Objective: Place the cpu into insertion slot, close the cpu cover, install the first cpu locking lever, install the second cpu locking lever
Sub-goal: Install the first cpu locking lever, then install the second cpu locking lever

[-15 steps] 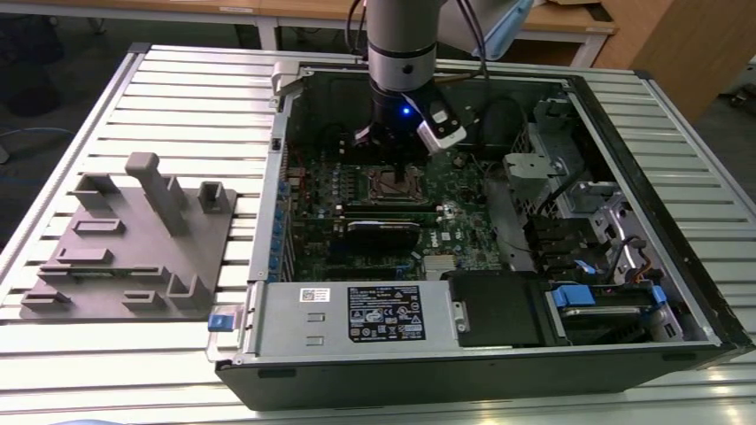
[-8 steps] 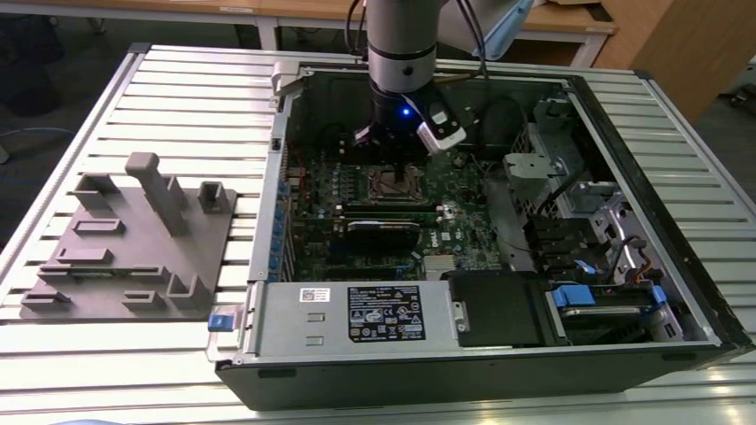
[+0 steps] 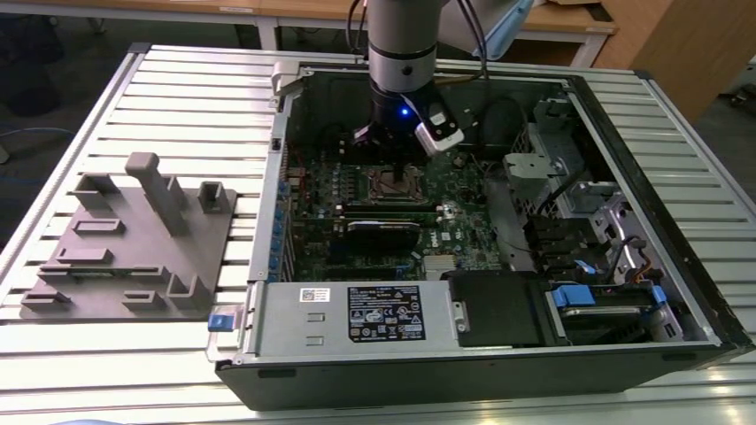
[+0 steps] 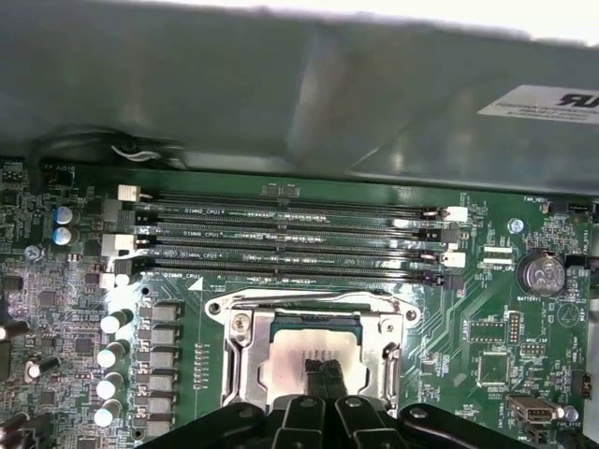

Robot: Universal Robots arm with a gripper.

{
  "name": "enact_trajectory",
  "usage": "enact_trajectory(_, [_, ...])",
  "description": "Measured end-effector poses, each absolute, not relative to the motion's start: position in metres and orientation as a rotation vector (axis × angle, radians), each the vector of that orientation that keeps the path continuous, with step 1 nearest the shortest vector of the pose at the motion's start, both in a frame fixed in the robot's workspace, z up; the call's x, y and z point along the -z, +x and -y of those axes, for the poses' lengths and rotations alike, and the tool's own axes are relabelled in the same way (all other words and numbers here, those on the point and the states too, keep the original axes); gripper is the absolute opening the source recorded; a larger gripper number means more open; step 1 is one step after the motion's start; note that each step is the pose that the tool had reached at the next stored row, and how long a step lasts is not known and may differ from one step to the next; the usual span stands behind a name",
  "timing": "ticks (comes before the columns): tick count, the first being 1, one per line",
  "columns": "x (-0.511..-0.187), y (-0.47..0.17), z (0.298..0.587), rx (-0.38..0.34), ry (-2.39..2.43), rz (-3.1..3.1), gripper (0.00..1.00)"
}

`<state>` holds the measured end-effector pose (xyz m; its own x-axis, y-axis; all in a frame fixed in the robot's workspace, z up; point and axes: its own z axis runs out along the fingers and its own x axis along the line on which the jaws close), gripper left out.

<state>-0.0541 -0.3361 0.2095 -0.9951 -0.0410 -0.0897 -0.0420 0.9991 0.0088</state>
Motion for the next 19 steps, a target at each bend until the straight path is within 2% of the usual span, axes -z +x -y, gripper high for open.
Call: enact_trajectory(19, [-0.2093, -0.054, 0.336, -0.017, -0.064, -3.077, 0.11])
